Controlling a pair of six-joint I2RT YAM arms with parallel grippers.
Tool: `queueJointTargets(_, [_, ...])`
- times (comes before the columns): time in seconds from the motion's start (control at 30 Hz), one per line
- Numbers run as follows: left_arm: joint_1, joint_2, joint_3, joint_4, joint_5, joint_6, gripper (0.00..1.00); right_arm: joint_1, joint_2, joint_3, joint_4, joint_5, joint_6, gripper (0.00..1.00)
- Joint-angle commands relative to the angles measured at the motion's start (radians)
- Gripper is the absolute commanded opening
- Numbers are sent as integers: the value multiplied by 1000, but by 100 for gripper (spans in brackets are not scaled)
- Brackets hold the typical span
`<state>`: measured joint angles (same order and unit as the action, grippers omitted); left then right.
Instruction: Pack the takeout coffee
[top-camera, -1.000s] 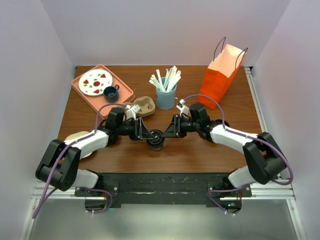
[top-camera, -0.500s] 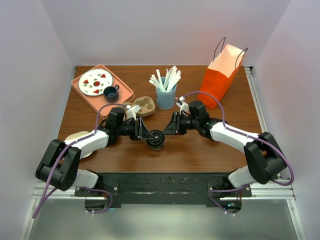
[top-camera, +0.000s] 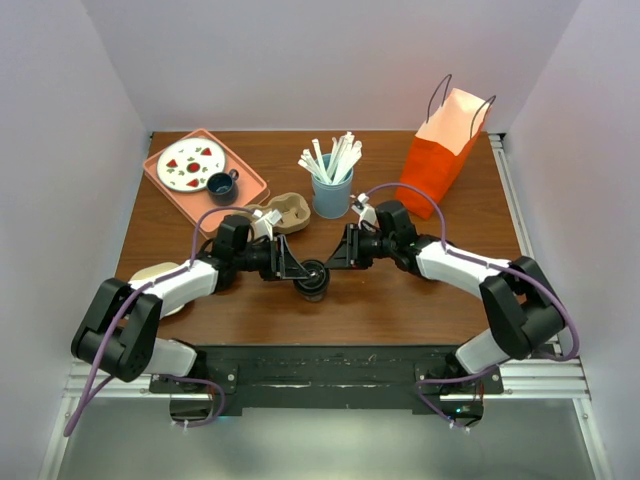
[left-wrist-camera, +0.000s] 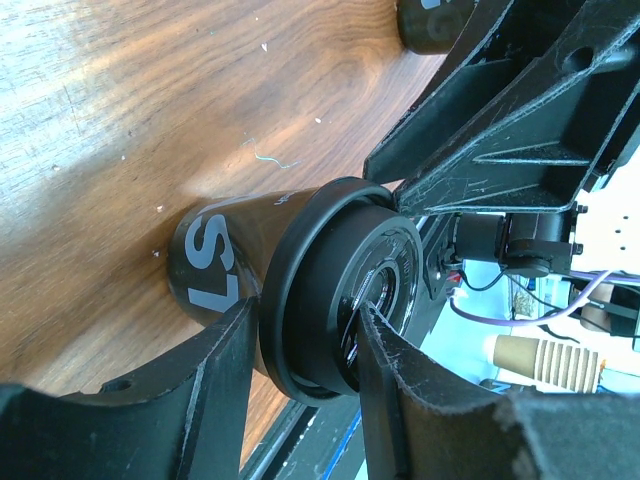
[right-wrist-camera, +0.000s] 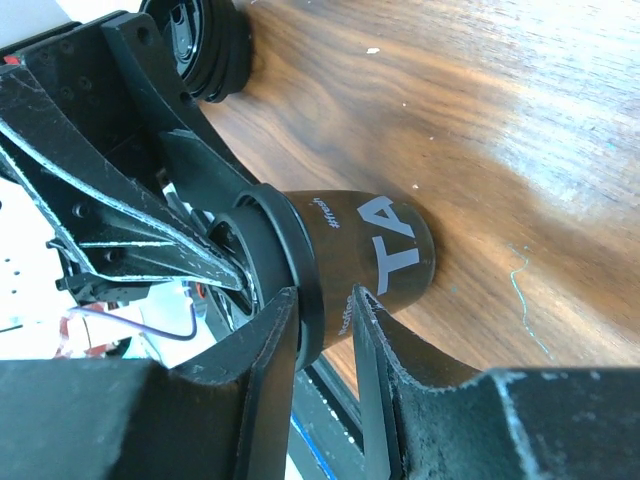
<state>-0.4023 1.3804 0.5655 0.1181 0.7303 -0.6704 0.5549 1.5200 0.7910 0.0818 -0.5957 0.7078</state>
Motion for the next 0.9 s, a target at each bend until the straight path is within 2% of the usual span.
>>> queueJointTargets(0.0, [-24, 62, -46, -159, -154, 78, 43, 7, 28, 14, 68, -19, -2, 31])
queueJointTargets(0.37, [-35, 71, -42, -169, -173, 80, 42, 5, 68, -59, 105, -20, -4, 24])
queueJointTargets(0.5, [-41, 74, -49, -173, -184, 78, 42, 4, 92, -154, 168, 25, 2, 21])
queueJointTargets(0.7, [-58, 81, -53, -182, -218, 68, 41, 0, 169, -249, 265, 72, 36, 20])
queueJointTargets(0.87, [-69, 98, -55, -196, -241, 60, 41, 0, 213, -271, 253, 114, 30, 21])
